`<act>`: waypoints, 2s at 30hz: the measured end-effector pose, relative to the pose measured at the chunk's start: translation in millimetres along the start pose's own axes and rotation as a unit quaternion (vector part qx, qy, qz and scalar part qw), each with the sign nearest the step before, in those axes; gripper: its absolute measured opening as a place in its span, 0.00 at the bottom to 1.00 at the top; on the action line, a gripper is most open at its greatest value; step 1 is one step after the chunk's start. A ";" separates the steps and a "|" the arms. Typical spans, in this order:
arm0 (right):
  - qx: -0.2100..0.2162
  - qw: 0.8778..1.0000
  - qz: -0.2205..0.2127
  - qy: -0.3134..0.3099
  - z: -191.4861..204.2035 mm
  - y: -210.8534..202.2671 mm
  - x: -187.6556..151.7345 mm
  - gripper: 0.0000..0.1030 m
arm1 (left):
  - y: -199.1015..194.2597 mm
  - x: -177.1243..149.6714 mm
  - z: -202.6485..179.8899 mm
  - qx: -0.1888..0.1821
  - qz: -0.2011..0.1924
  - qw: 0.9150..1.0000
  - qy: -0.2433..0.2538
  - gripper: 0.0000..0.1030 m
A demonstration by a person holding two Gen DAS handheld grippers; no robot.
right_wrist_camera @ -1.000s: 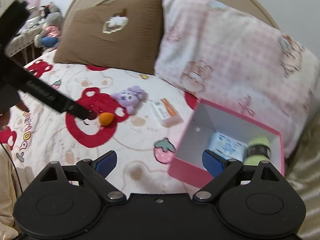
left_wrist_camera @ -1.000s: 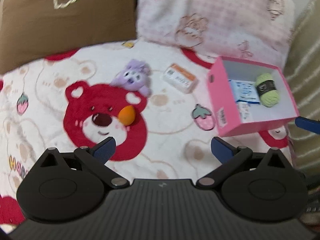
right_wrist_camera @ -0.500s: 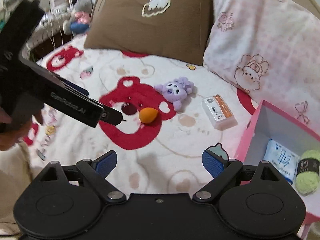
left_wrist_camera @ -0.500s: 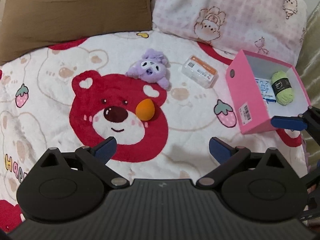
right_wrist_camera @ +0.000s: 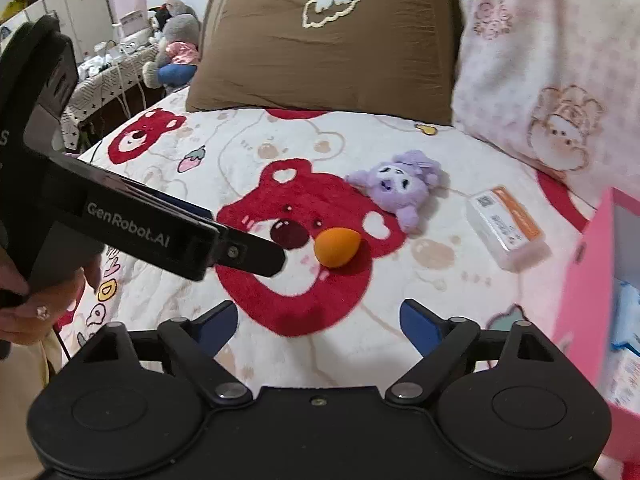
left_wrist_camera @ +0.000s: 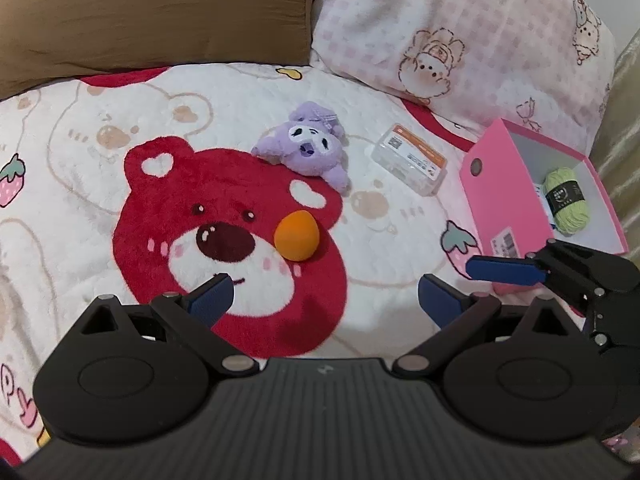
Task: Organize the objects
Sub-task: 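Move the left tool toward the orange makeup sponge, then close the left gripper on the orange makeup sponge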
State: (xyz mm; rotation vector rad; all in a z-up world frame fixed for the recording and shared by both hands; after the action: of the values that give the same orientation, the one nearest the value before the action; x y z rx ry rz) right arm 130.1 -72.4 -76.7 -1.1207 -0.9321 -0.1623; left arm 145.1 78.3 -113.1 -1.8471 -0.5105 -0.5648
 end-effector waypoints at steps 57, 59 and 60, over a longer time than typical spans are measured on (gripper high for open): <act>-0.058 0.997 -0.049 0.005 -9.7 150.7 0.0 0.45 | 95.2 -5.9 46.6 -0.047 -0.073 0.995 -0.054 0.37; -0.057 0.997 -0.048 0.007 -9.6 150.4 0.9 0.45 | 93.1 -5.3 44.2 -0.045 -0.076 0.995 -0.044 0.35; -0.058 0.997 -0.048 0.004 -8.9 149.9 1.4 0.44 | 91.4 -4.6 42.4 -0.047 -0.078 0.995 -0.038 0.29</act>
State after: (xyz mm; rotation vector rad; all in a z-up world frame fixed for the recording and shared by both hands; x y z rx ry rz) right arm 217.6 -9.4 -181.2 -1.1822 -0.9799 -0.3025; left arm 201.4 88.6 -196.2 -1.9351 -0.6942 -0.6334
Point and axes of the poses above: each gripper's, at about its wrist camera, not at the fingertips, and y roughly the way its jaws point, z to its left, x to its top, the point moved 5 cm from there along y, roughly the way its jaws point, and after that the axes turned 2 degrees about -z, right-handed, at the moved point
